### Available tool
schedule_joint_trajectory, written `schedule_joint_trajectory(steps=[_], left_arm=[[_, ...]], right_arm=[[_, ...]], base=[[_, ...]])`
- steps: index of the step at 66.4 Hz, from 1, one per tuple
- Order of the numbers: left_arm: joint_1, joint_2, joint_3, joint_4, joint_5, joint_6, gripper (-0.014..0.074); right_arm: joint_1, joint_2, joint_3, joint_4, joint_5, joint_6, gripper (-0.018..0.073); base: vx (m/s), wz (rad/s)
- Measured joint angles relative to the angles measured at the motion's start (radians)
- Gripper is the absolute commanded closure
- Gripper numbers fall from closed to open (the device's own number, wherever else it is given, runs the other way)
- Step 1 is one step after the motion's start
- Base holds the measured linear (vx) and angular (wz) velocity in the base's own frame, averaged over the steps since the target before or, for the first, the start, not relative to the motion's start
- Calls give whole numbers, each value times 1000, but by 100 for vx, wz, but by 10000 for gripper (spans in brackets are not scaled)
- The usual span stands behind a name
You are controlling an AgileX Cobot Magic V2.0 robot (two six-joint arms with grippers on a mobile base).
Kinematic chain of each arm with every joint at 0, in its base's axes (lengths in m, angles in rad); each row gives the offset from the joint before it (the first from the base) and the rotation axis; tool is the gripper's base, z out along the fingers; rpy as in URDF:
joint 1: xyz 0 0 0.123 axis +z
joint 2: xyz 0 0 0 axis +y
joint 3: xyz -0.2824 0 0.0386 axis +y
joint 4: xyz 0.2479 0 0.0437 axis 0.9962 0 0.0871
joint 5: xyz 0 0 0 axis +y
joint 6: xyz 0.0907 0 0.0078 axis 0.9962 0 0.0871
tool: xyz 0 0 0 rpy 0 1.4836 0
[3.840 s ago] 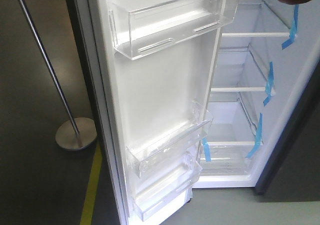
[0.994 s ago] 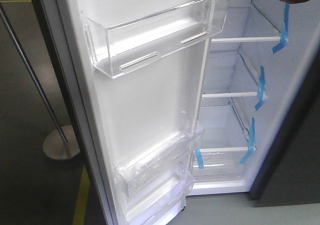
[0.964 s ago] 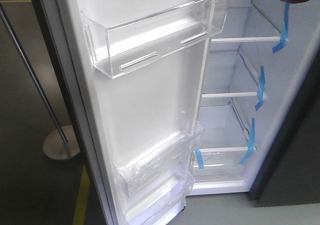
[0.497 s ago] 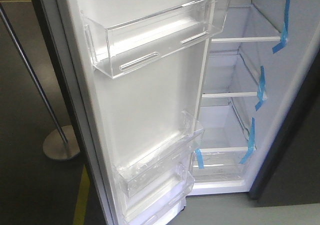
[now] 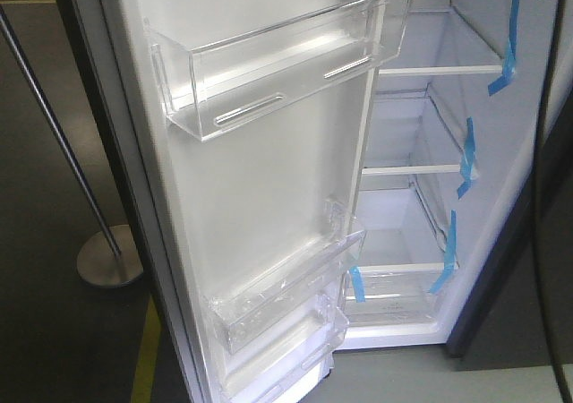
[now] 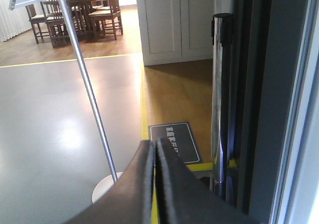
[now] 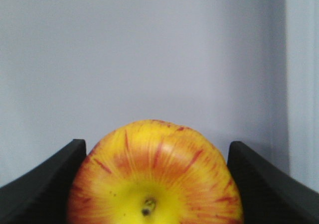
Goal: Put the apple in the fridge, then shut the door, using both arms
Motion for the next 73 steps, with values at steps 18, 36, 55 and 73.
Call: schedule_joint_trajectory(steps=[18,36,55,73], left_arm=[[0,0,0,0,0,0,604],[0,0,0,0,0,0,604],[0,0,0,0,0,0,604],[0,0,0,0,0,0,604]], right_arm=[[76,109,-46,-20,-7,-70,359],[76,110,-51,-118,-10,-51,85],[76,110,-52,-130,-14,15,-29],[76,109,-52,-123,-16,26,8]], base=[[0,0],[0,0],[0,0],[0,0]])
